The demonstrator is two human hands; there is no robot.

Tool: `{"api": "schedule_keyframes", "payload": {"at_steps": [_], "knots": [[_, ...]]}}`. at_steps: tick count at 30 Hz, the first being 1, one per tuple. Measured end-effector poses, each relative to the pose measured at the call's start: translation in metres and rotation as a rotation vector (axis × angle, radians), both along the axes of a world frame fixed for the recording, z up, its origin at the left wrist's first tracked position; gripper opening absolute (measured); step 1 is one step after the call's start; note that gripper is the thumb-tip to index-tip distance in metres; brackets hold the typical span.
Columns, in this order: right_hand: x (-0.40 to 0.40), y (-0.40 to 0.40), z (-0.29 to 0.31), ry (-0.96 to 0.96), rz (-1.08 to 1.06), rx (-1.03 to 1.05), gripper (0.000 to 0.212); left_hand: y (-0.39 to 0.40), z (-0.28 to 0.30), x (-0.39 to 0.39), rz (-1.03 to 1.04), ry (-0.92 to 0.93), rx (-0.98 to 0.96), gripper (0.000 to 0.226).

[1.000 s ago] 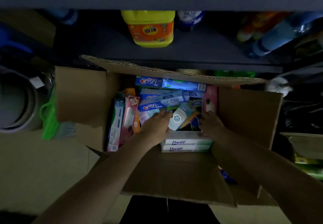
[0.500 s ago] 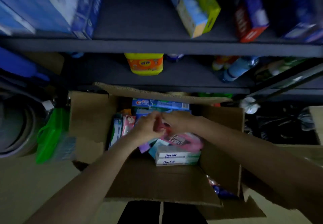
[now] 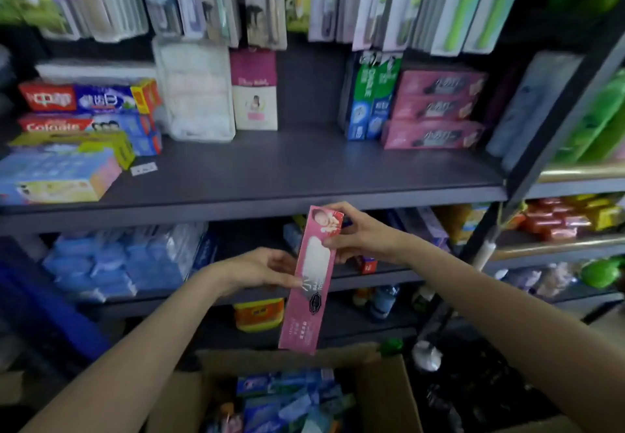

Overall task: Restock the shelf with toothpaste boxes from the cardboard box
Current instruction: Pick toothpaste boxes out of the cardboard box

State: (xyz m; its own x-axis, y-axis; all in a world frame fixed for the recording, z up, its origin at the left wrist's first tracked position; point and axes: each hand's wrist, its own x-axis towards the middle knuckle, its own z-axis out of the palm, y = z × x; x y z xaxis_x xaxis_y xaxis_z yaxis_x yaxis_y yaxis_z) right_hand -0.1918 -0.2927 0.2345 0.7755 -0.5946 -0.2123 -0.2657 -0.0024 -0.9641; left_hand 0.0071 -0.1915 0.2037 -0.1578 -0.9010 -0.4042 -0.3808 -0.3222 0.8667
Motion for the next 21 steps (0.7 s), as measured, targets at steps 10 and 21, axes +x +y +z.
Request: {"api": "schedule_keyframes", "payload": {"at_steps": [10,21], "knots": [[-0.026,-0.007,0.078,0.677,-0.061,-1.343,0.072,-0.072,0.101,-0.011,0.002,-0.376,-0.346,0.016],[-0.063,-0.080,0.083,0.685,-0.262,-1.824,0.079,-0.174,0.150,-0.080,-0.099,-0.325,-0.526,0.030]]}}
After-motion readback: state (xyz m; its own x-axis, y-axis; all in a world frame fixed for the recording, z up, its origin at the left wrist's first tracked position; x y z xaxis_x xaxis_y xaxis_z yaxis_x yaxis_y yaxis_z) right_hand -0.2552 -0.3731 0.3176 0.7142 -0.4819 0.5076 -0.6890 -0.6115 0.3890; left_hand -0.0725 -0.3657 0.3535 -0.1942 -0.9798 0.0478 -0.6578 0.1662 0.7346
